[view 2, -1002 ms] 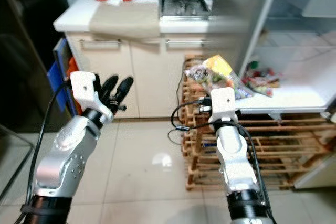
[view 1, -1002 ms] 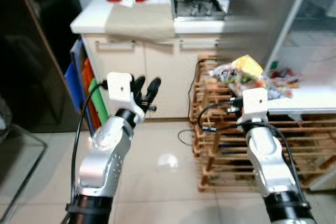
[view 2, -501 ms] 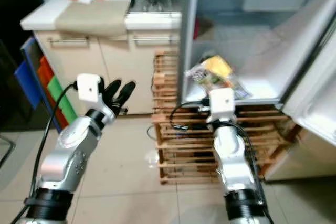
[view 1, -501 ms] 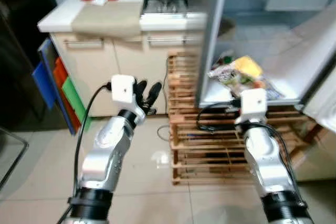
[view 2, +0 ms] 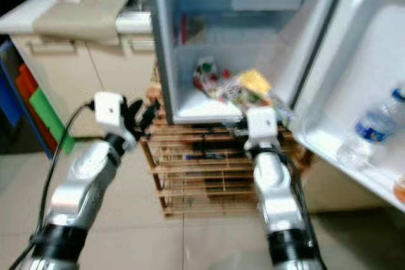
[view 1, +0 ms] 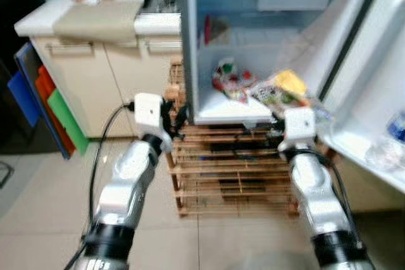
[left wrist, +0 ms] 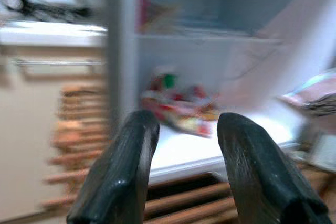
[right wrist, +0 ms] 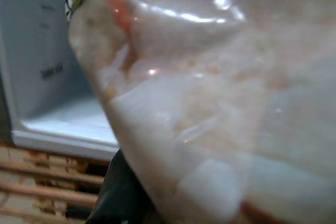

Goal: Restocking fridge

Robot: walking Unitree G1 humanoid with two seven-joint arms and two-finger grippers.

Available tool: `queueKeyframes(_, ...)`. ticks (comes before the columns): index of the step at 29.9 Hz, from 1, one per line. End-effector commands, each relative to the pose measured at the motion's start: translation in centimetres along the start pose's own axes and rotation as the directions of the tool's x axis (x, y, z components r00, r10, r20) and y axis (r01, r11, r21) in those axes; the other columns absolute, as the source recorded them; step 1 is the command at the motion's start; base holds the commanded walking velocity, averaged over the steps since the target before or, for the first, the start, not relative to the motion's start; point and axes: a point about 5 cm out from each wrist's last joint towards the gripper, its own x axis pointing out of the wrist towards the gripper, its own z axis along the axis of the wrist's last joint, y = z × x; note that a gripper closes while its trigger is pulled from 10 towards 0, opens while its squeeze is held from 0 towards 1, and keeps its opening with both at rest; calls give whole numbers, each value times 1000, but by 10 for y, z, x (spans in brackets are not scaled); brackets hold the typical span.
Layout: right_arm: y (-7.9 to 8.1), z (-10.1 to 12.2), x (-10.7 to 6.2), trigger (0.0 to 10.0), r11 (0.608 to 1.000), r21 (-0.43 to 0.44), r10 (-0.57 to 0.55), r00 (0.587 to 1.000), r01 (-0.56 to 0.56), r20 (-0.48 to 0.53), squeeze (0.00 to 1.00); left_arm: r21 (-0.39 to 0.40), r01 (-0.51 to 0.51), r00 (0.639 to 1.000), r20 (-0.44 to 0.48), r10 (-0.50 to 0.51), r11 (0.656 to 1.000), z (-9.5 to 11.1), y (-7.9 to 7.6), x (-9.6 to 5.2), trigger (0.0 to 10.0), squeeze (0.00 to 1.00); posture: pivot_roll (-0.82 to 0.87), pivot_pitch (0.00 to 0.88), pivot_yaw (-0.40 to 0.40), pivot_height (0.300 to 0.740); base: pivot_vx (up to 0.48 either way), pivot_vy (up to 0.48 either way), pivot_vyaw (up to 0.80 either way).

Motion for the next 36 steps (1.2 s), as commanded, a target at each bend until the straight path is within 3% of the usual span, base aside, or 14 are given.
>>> queueKeyframes(1,2,12,5,0,1000,6,5,999,-5,53,0,4,62,998,29,-62,998,6,-7,1,10000,0,-135,0,69,740,454,0,0)
queueKeyframes(24,7,9,5,0,1000,9,29,999,-30,35,0,11,156,987,41,-156,988,6,-22,-1,10000,0,-133,0,64,740,474,0,0)
queueKeyframes(29,5,2,6,0,999,38,8,1000,-8,-16,0,57,241,966,80,-245,969,15,-37,-2,10000,0,-131,0,62,740,187,0,0)
queueKeyframes(36,1,-18,9,0,992,120,-24,989,42,-148,0,45,386,919,68,-388,922,19,-56,-2,10000,0,-120,0,58,740,0,0,0)
